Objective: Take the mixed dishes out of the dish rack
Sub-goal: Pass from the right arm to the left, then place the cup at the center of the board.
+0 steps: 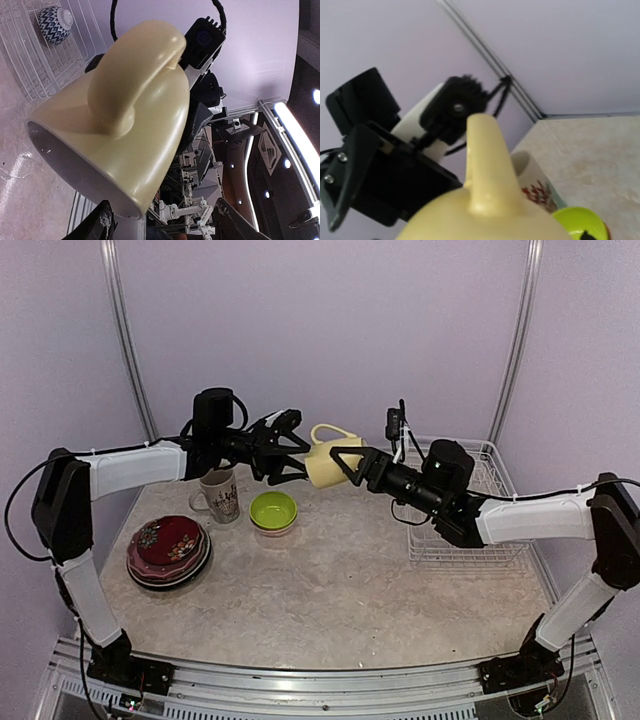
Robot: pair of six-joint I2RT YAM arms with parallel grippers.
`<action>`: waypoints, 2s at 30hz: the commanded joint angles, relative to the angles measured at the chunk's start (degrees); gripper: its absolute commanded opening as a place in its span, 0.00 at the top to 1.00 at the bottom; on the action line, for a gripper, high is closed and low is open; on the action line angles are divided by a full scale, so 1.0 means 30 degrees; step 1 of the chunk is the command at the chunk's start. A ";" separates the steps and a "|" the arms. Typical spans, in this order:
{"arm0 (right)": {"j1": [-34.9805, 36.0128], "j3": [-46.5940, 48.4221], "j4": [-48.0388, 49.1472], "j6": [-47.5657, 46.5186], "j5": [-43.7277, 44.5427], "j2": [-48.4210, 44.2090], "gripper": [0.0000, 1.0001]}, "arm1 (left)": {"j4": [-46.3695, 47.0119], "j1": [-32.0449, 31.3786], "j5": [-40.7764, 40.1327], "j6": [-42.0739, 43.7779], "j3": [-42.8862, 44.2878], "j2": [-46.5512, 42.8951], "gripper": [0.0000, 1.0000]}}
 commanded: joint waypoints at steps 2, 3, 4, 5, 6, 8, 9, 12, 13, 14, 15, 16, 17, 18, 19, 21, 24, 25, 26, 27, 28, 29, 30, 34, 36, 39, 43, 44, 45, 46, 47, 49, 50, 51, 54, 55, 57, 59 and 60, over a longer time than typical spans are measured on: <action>0.1004 0.1294 0.2898 -0.0953 -0.0106 0.0790 1.00 | 0.2247 -0.0792 0.1281 -0.0952 -0.0160 0.0348 0.41; 0.1053 0.1279 0.3050 -0.1010 -0.0036 0.0841 1.00 | 0.2352 -0.0896 0.1337 -0.0963 -0.0157 0.0365 0.42; 0.1082 0.1225 0.3135 -0.1040 0.0105 0.0862 1.00 | 0.2516 -0.0983 0.1359 -0.1052 -0.0179 0.0343 0.45; 0.1075 0.1167 0.3128 -0.1059 0.0251 0.0864 1.00 | 0.2815 -0.0986 0.1351 -0.1217 -0.0251 0.0328 0.48; 0.1085 0.1061 0.3145 -0.1076 0.0405 0.0857 1.00 | 0.3277 -0.0946 0.1372 -0.1512 -0.0341 0.0304 0.54; 0.1113 0.0604 0.3524 -0.1016 0.0637 0.0807 1.00 | 0.4207 -0.0831 0.1400 -0.2258 -0.0510 0.0240 0.62; 0.1141 0.0354 0.3850 -0.0917 0.0757 0.0815 1.00 | 0.4630 -0.0813 0.1375 -0.2565 -0.0574 0.0217 0.66; 0.1161 0.0111 0.4499 -0.0661 0.0828 0.1047 1.00 | 0.5972 -0.0726 0.1370 -0.3413 -0.0795 0.0187 0.76; 0.1165 0.0149 0.4543 -0.0642 0.0737 0.1140 1.00 | 0.6323 -0.0723 0.1382 -0.3622 -0.0848 0.0203 0.80; 0.1195 0.0227 0.4494 -0.0668 0.0634 0.1221 1.00 | 0.6499 -0.0701 0.1372 -0.3739 -0.0858 0.0208 0.83; 0.1202 0.0252 0.4473 -0.0679 0.0570 0.1235 1.00 | 0.6550 -0.0709 0.1356 -0.3769 -0.0860 0.0209 0.87; 0.1203 0.0185 0.4452 -0.0691 0.0599 0.1200 1.00 | 0.6568 -0.0681 0.1329 -0.3747 -0.0860 0.0187 0.92; 0.1203 0.0107 0.4354 -0.0697 0.0760 0.1097 0.97 | 0.6548 -0.0666 0.1318 -0.3729 -0.0838 0.0206 0.98; 0.1203 -0.0027 0.4258 -0.0738 0.0934 0.0945 0.94 | 0.6480 -0.0650 0.1309 -0.3716 -0.0817 0.0223 1.00; 0.1196 -0.0165 0.4070 -0.0874 0.1087 0.0747 0.90 | 0.6350 -0.0622 0.1254 -0.3652 -0.0803 0.0236 1.00; 0.1187 -0.0501 0.3564 -0.1055 0.1712 0.0272 0.73 | 0.5934 -0.0555 0.1142 -0.3363 -0.0809 0.0238 1.00; 0.1151 -0.1050 0.2287 -0.1390 0.2700 -0.0731 0.36 | 0.4742 -0.0464 0.0922 -0.2334 -0.0711 0.0072 1.00; 0.1087 -0.1150 0.1615 -0.1469 0.3047 -0.1122 0.23 | 0.4079 -0.0445 0.0846 -0.1795 -0.0614 0.0013 1.00; 0.1006 -0.1199 0.0667 -0.1541 0.3278 -0.1519 0.12 | 0.3336 -0.0410 0.0734 -0.1233 -0.0532 -0.0065 1.00; 0.0915 -0.1216 -0.0305 -0.1630 0.3750 -0.1967 0.04 | 0.2409 -0.0380 0.0581 -0.0485 -0.0401 -0.0188 1.00; 0.0783 -0.1210 -0.1741 -0.1762 0.3999 -0.2587 0.01 | 0.1505 -0.0357 0.0397 0.0275 -0.0242 -0.0249 1.00; 0.0700 -0.1254 -0.2902 -0.1951 0.4352 -0.3024 0.00 | 0.0481 -0.0344 0.0158 0.1025 -0.0090 -0.0350 1.00; 0.0613 -0.1343 -0.3904 -0.2235 0.4668 -0.3595 0.00 | -0.0614 -0.0316 -0.0110 0.1859 0.0071 -0.0415 1.00; 0.0584 -0.1816 -0.8024 -0.3414 0.7184 -0.5841 0.00 | -0.7750 -0.0380 -0.2707 0.7198 0.1655 -0.0792 1.00; 0.0589 -0.1986 -0.9696 -0.3984 0.8099 -0.6853 0.00 | -1.2251 -0.0684 -0.5614 1.0338 0.2713 -0.1042 1.00; 0.0584 -0.1799 -1.2016 -0.4575 0.8990 -0.7850 0.00 | -1.7039 -0.1743 -1.3046 1.4226 0.4383 -0.1313 1.00; 0.0580 -0.1182 -1.4642 -0.5175 0.9899 -0.8652 0.00 | -1.9507 -0.2999 -1.8903 1.5548 0.5588 -0.1409 1.00; 0.0583 -0.0891 -1.5515 -0.5267 1.0243 -0.8792 0.00 | -2.0131 -0.3058 -1.9485 1.5199 0.5989 -0.1360 1.00; 0.0580 -0.0610 -1.6251 -0.5462 1.0531 -0.8882 0.00 | -2.0798 -0.3043 -1.9697 1.4646 0.6310 -0.1174 1.00; 0.0583 -0.0285 -1.6958 -0.5687 1.0823 -0.8919 0.00 | -2.1303 -0.3038 -1.9829 1.4145 0.6386 -0.1096 1.00; 0.0584 0.0089 -1.7702 -0.6016 1.1105 -0.8887 0.00 | -2.1871 -0.3037 -2.0000 1.3701 0.6363 -0.1084 1.00; 0.0584 0.0855 -1.9262 -0.6251 1.1899 -0.8698 0.00 | -2.2722 -0.3063 -2.0721 1.3104 0.5902 -0.1339 1.00; 0.0588 0.1205 -2.0033 -0.6233 1.2346 -0.8541 0.00 | -2.3070 -0.3088 -2.1261 1.2740 0.5482 -0.1618 1.00; 0.0573 0.1549 -2.0730 -0.6220 1.2793 -0.8404 0.00 | -2.3341 -0.3095 -2.1863 1.2383 0.5005 -0.1896 1.00; 0.0573 0.2221 -2.2361 -0.6493 1.3585 -0.8018 0.00 | -2.4115 -0.3067 -2.3443 1.1422 0.3451 -0.2889 1.00; 0.0586 0.2266 -2.2638 -0.6640 1.3640 -0.7965 0.00 | -2.4354 -0.3052 -2.3930 1.1138 0.3019 -0.3134 1.00; 0.0587 0.2186 -2.2583 -0.6929 1.3612 -0.8081 0.00 | -2.4877 -0.2982 -2.4861 1.0653 0.2350 -0.3288 1.00; 0.0588 0.1807 -2.2115 -0.7069 1.3487 -0.8320 0.00 | -2.5089 -0.2719 -2.5048 1.0256 0.1846 -0.3238 1.00; 0.0588 0.1625 -2.1858 -0.7130 1.3397 -0.8465 0.00 | -2.5080 -0.2587 -2.5065 1.0121 0.1639 -0.3177 1.00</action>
